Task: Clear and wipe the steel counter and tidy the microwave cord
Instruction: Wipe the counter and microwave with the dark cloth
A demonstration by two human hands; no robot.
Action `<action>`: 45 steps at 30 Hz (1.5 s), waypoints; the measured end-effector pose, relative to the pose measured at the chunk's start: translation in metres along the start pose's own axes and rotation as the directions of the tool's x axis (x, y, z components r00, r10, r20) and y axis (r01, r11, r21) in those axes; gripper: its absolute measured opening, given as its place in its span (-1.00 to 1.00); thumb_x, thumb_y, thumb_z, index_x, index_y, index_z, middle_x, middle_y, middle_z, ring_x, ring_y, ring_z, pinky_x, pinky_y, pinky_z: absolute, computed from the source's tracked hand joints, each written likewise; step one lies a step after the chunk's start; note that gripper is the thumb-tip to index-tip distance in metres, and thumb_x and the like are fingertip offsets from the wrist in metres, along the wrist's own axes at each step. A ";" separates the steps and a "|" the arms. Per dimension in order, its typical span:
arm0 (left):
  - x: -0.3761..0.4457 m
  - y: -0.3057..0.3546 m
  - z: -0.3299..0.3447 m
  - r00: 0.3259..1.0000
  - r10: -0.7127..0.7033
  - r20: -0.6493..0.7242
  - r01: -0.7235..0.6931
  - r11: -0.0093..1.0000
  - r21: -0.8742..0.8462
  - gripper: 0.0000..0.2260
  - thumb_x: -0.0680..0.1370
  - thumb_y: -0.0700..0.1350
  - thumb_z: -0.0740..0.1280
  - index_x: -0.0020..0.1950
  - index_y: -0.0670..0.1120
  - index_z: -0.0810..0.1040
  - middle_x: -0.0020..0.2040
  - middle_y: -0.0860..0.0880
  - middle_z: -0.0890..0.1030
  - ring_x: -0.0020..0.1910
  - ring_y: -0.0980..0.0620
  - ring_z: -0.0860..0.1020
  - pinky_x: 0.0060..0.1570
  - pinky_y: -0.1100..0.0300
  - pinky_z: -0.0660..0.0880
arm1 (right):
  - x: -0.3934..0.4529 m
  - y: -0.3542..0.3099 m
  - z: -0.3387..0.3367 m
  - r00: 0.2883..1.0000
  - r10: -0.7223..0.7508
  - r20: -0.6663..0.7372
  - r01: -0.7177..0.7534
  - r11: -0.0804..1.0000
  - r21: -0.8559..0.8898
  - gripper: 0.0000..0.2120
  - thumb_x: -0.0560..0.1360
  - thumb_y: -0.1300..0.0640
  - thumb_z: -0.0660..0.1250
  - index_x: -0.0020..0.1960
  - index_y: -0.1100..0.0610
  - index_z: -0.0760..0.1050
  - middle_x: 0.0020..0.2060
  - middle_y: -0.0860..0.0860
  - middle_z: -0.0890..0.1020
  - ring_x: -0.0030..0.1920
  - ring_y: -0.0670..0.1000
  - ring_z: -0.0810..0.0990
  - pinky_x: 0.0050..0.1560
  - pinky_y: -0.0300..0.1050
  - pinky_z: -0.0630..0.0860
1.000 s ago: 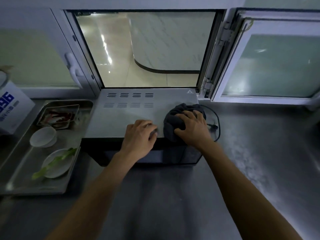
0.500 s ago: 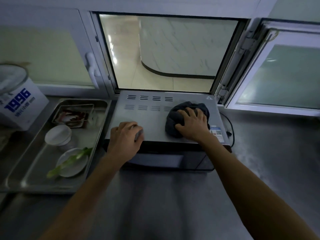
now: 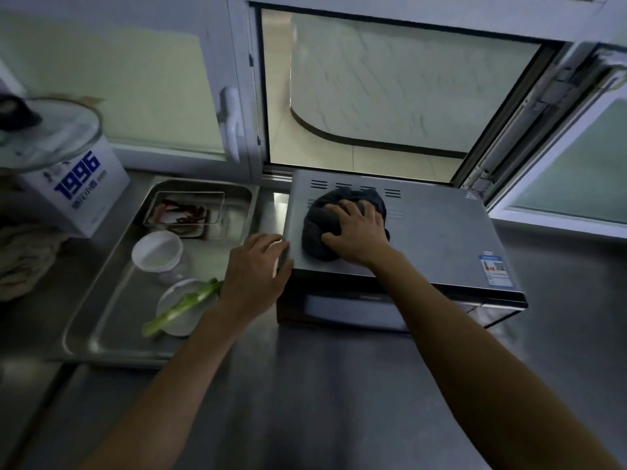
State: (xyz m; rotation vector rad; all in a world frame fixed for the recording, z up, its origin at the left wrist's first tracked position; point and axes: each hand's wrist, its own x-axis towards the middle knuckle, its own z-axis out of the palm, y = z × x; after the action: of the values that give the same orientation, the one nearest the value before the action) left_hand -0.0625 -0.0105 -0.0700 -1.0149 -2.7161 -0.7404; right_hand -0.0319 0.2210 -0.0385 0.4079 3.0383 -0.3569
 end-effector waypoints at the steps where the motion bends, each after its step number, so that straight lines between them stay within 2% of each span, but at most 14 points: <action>1: -0.001 -0.004 -0.001 1.000 0.000 -0.001 0.000 1.000 -0.014 -0.62 0.56 0.10 0.19 0.23 -0.07 0.59 0.24 -0.01 0.58 0.28 -0.03 0.47 0.14 -0.03 0.44 | 0.001 -0.007 0.003 1.000 -0.007 -0.004 0.007 1.000 0.001 -0.36 0.50 -0.25 0.19 0.53 -0.19 0.10 0.56 0.00 0.15 0.55 0.24 -0.04 0.50 0.32 -0.03; 4: -0.004 -0.013 -0.003 1.000 0.025 -0.004 -0.025 0.998 -0.059 -0.64 0.58 0.07 0.18 0.23 -0.07 0.60 0.24 -0.02 0.60 0.25 -0.02 0.49 0.13 -0.02 0.43 | 0.000 -0.027 0.010 0.999 -0.031 -0.012 0.031 1.000 0.002 -0.35 0.49 -0.26 0.21 0.52 -0.21 0.11 0.55 -0.02 0.17 0.54 0.24 -0.02 0.50 0.31 -0.02; 11: -0.005 -0.020 -0.005 0.996 0.083 -0.028 -0.085 0.992 -0.090 -0.71 0.53 -0.19 0.27 0.22 -0.14 0.61 0.20 -0.08 0.62 0.21 -0.11 0.53 0.10 -0.07 0.51 | -0.042 -0.030 0.016 0.994 -0.089 -0.056 0.092 0.994 0.061 -0.35 0.45 -0.27 0.21 0.51 -0.19 0.18 0.52 -0.04 0.23 0.54 0.18 0.03 0.52 0.25 0.02; 21: 0.003 0.053 0.010 0.956 0.290 0.035 -0.289 0.957 -0.040 -0.76 0.53 -0.13 0.36 0.19 -0.09 0.63 0.21 -0.04 0.59 0.23 -0.09 0.50 0.12 -0.14 0.48 | -0.138 0.052 0.018 0.958 0.154 -0.241 -0.149 0.988 0.041 -0.31 0.37 -0.26 0.07 0.47 -0.07 0.32 0.46 0.00 0.35 0.49 0.22 0.17 0.48 0.23 0.16; 25: 0.000 0.103 0.025 0.925 0.362 0.113 -0.360 0.932 -0.042 -0.75 0.55 -0.09 0.34 0.21 -0.05 0.62 0.27 -0.03 0.55 0.27 -0.09 0.46 0.15 -0.13 0.45 | -0.169 0.087 0.026 0.898 0.261 -0.353 -0.255 0.965 0.066 -0.38 0.40 -0.16 0.16 0.44 -0.03 0.35 0.43 0.06 0.38 0.47 0.27 0.20 0.45 0.28 0.20; 29: 0.000 0.145 0.040 0.890 0.412 0.194 -0.415 0.909 -0.030 -0.71 0.55 -0.05 0.32 0.25 -0.03 0.59 0.28 -0.01 0.53 0.28 -0.08 0.44 0.17 -0.13 0.43 | -0.187 0.109 0.043 0.775 0.340 -0.532 -0.291 0.940 0.177 -0.51 0.45 0.04 0.32 0.37 0.07 0.44 0.34 0.14 0.45 0.42 0.32 0.27 0.40 0.31 0.25; 31: 0.001 0.162 0.048 0.873 0.426 0.237 -0.437 0.899 -0.003 -0.68 0.55 -0.03 0.33 0.29 -0.03 0.57 0.29 0.00 0.52 0.29 -0.07 0.44 0.19 -0.14 0.43 | -0.192 0.116 0.050 0.720 0.389 -0.575 -0.292 0.921 0.258 -0.53 0.47 0.11 0.36 0.37 0.09 0.44 0.36 0.16 0.43 0.44 0.32 0.24 0.41 0.31 0.24; 34: 0.000 0.184 0.055 0.859 0.424 0.287 -0.451 0.892 0.031 -0.65 0.56 -0.03 0.32 0.35 -0.03 0.53 0.34 0.00 0.50 0.33 -0.06 0.40 0.25 -0.12 0.40 | -0.197 0.121 0.057 0.638 0.484 -0.599 -0.276 0.870 0.408 -0.52 0.47 0.19 0.30 0.39 0.08 0.43 0.43 0.19 0.33 0.50 0.31 0.13 0.46 0.31 0.18; 36: 0.002 0.193 0.058 0.857 0.419 0.301 -0.451 0.892 0.039 -0.64 0.58 -0.03 0.31 0.38 -0.02 0.50 0.35 0.02 0.48 0.35 -0.03 0.38 0.27 -0.08 0.39 | -0.200 0.127 0.060 0.578 0.557 -0.597 -0.273 0.821 0.502 -0.49 0.47 0.25 0.28 0.42 0.07 0.40 0.48 0.19 0.25 0.53 0.30 0.07 0.49 0.30 0.14; 39: 0.005 0.201 0.061 0.849 0.414 0.329 -0.454 0.889 0.052 -0.63 0.59 -0.02 0.29 0.41 0.00 0.47 0.37 0.05 0.45 0.37 0.00 0.36 0.29 -0.05 0.38 | -0.204 0.139 0.062 0.523 0.678 -0.516 -0.253 0.702 0.666 -0.38 0.46 0.31 0.30 0.48 0.00 0.33 0.56 0.17 0.10 0.55 0.28 -0.01 0.49 0.32 0.13; 42: 0.007 0.212 0.067 0.835 0.422 0.351 -0.473 0.879 0.068 -0.63 0.59 -0.03 0.30 0.40 -0.01 0.47 0.36 0.04 0.44 0.36 0.00 0.35 0.27 -0.06 0.40 | -0.209 0.149 0.063 0.532 0.738 -0.415 -0.201 0.586 0.785 -0.35 0.50 0.32 0.30 0.52 -0.03 0.25 0.60 0.09 0.00 0.58 0.18 -0.08 0.53 0.23 0.08; 45: 0.007 0.218 0.071 0.846 0.414 0.335 -0.463 0.883 0.076 -0.65 0.57 -0.09 0.31 0.37 -0.03 0.50 0.35 0.03 0.46 0.35 -0.01 0.37 0.24 -0.08 0.41 | -0.209 0.145 0.065 0.547 0.733 -0.404 -0.151 0.561 0.814 -0.31 0.52 0.29 0.31 0.57 -0.04 0.18 0.61 0.06 -0.10 0.59 0.16 -0.16 0.53 0.13 0.01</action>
State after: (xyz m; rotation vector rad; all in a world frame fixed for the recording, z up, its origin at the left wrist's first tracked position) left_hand 0.0758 0.1699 -0.0433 -1.7575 -2.5561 -0.3009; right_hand 0.2099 0.2883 -0.1158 1.8311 3.0071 -1.7061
